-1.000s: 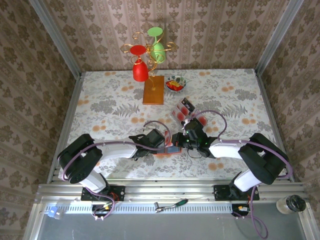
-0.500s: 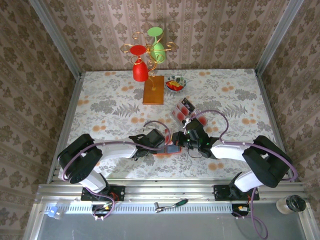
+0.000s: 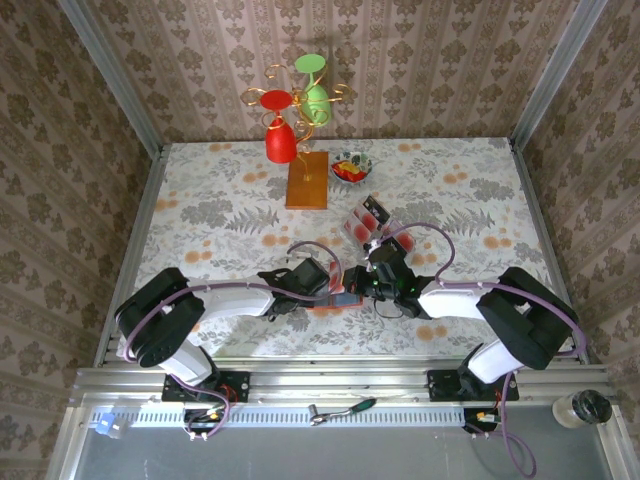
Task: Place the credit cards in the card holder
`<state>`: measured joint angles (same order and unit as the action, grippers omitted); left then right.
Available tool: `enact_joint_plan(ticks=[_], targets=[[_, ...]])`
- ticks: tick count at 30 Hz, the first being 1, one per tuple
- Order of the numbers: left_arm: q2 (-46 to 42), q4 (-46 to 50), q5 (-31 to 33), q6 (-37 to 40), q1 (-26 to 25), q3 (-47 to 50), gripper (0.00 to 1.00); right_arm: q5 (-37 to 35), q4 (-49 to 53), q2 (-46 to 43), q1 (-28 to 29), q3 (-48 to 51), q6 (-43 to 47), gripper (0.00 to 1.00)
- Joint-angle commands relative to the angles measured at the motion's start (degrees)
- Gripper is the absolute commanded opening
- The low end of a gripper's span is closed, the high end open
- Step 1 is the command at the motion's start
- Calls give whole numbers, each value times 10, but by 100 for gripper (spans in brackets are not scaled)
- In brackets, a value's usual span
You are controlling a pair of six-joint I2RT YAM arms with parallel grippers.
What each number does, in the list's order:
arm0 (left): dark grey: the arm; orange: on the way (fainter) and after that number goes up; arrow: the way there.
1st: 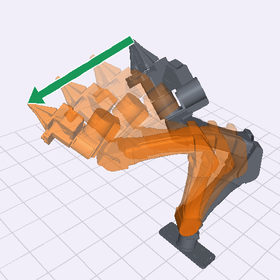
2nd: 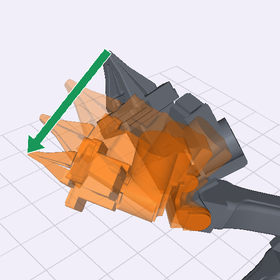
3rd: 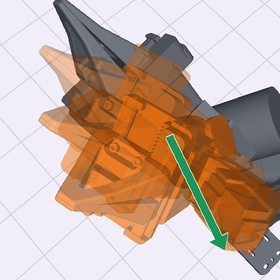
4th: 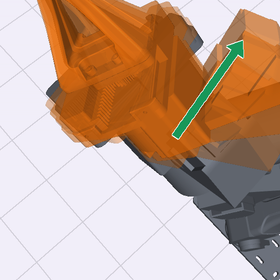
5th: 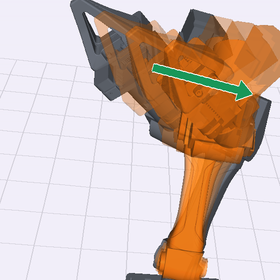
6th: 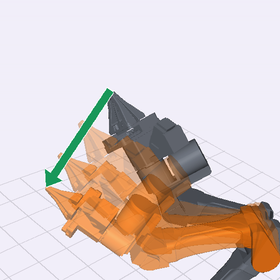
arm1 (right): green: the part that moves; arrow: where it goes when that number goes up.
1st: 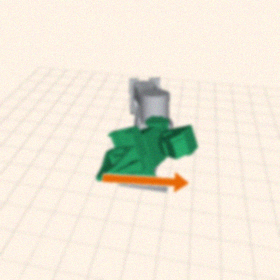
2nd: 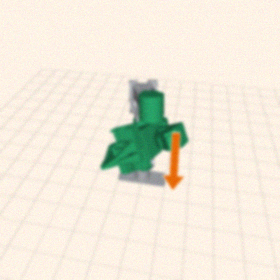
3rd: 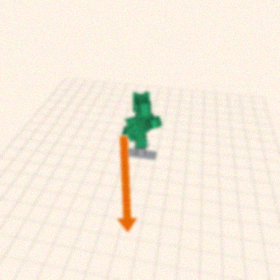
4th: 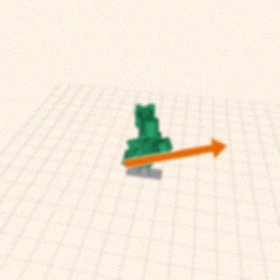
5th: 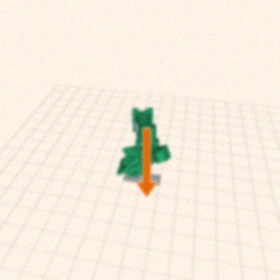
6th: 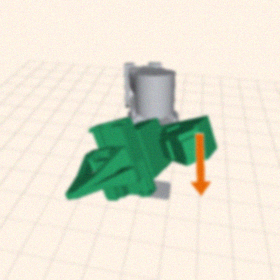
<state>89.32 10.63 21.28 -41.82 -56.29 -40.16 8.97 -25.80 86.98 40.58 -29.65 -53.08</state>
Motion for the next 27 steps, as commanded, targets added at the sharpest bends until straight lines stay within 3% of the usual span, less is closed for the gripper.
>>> enact_joint_plan(ticks=[1, 27], targets=[[18, 30, -6, 0, -6, 1, 41, -15, -19, 10, 6, 9, -11, 0], [18, 29, -5, -2, -6, 2, 40, -4, -32, 19, 23, 39, -10, 0]])
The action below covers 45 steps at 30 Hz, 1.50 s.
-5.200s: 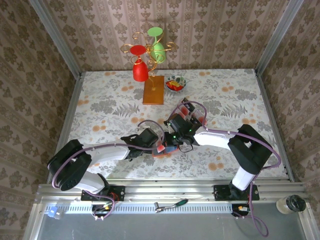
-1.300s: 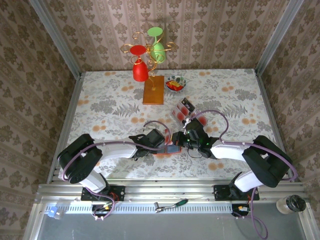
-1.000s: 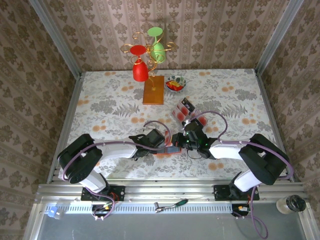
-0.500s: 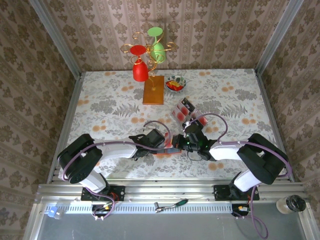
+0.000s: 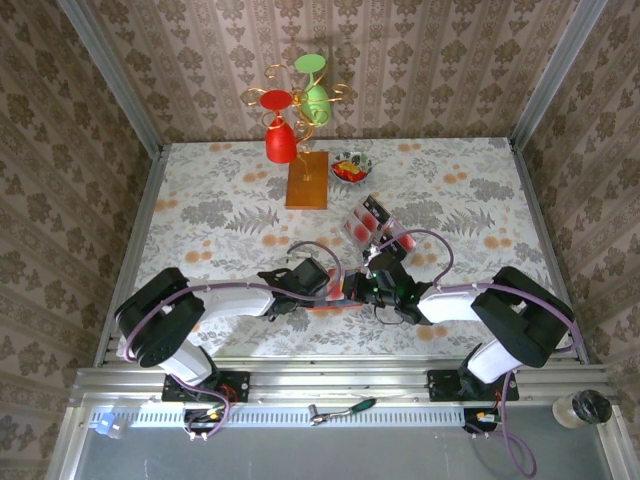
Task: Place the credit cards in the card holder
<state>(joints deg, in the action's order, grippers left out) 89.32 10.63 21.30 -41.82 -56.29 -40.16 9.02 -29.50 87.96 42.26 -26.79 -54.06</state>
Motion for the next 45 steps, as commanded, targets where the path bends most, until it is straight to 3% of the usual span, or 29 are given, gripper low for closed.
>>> enact_joint_plan(ticks=[1, 45], targets=[[18, 29, -6, -2, -6, 2, 41, -5, 5, 9, 6, 12, 0, 0], [17, 31, -3, -2, -7, 1, 40, 13, 42, -6, 6, 34, 12, 0]])
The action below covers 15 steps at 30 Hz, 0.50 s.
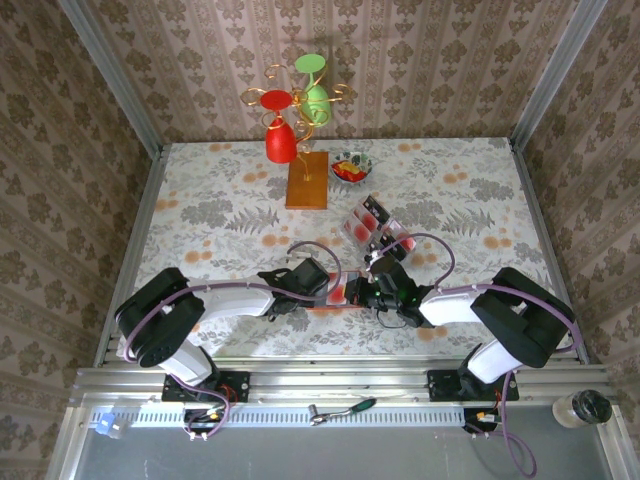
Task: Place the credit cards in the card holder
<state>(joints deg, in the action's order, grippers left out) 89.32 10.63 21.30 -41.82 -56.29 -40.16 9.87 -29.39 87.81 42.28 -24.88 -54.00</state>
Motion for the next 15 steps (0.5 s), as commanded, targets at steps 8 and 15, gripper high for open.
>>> enact_joint_plan(ticks=[8, 15], targets=[[17, 30, -3, -1, -7, 1, 40, 14, 45, 11, 6, 5, 13, 0], [17, 30, -4, -2, -7, 0, 40, 22, 48, 23, 6, -2, 13, 0]])
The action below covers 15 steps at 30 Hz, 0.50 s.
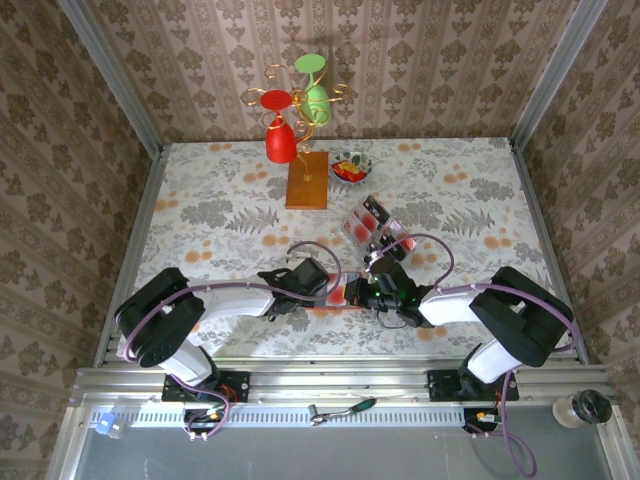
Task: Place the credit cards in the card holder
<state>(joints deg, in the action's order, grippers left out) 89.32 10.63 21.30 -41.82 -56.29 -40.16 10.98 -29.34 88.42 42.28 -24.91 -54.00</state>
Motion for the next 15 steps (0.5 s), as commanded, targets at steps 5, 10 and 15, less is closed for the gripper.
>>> enact_joint_plan(ticks=[5, 10, 15], targets=[[18, 30, -4, -2, -7, 0, 40, 11, 50, 19, 6, -3, 14, 0], [18, 29, -4, -2, -7, 1, 40, 8, 54, 19, 6, -6, 14, 0], [18, 30, -5, -2, -7, 1, 40, 8, 59, 14, 6, -8, 14, 0]])
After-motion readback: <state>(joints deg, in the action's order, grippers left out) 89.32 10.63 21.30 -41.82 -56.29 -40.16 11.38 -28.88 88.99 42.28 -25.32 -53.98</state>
